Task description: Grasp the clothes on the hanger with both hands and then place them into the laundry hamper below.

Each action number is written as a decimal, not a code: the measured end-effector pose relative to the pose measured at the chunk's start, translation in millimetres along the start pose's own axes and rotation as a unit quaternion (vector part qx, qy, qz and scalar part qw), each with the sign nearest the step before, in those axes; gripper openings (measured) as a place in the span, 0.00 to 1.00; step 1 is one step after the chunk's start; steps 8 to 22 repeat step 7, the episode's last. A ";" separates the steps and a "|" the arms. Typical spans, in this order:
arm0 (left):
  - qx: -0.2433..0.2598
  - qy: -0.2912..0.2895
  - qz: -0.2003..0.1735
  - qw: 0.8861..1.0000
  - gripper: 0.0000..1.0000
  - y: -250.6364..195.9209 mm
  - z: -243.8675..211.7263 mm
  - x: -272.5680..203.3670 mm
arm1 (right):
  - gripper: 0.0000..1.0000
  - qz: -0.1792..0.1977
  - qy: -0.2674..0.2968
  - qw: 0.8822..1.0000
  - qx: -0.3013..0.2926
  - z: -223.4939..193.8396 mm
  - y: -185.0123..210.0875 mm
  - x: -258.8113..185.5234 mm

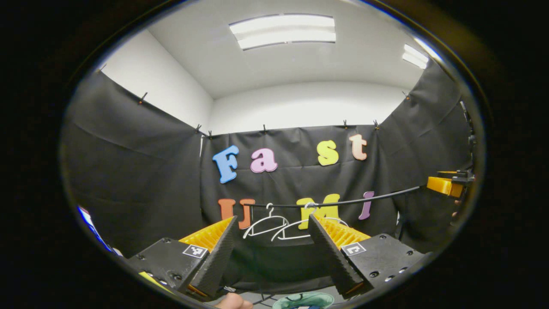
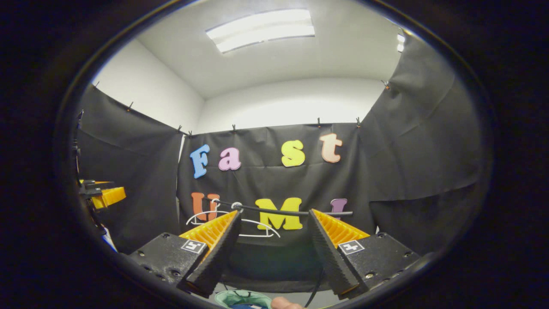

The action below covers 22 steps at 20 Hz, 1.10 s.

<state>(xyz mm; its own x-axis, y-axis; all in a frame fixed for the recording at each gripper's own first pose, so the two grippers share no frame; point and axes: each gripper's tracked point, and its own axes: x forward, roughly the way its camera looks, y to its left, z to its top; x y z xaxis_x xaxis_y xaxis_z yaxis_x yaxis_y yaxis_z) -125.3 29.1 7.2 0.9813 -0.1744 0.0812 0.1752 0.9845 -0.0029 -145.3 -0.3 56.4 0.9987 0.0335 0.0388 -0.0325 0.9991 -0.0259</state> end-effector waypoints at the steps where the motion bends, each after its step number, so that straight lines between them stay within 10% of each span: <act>1: 0.001 -0.005 -0.008 1.000 0.98 0.2 3.8 0.2 | 1.00 -0.005 -0.002 1.000 -0.002 0.0 2.1 -0.5; 22: -0.008 -0.017 -0.022 1.000 0.98 13.9 6.7 6.4 | 1.00 -0.005 -0.022 1.000 -0.011 11.1 25.1 -2.3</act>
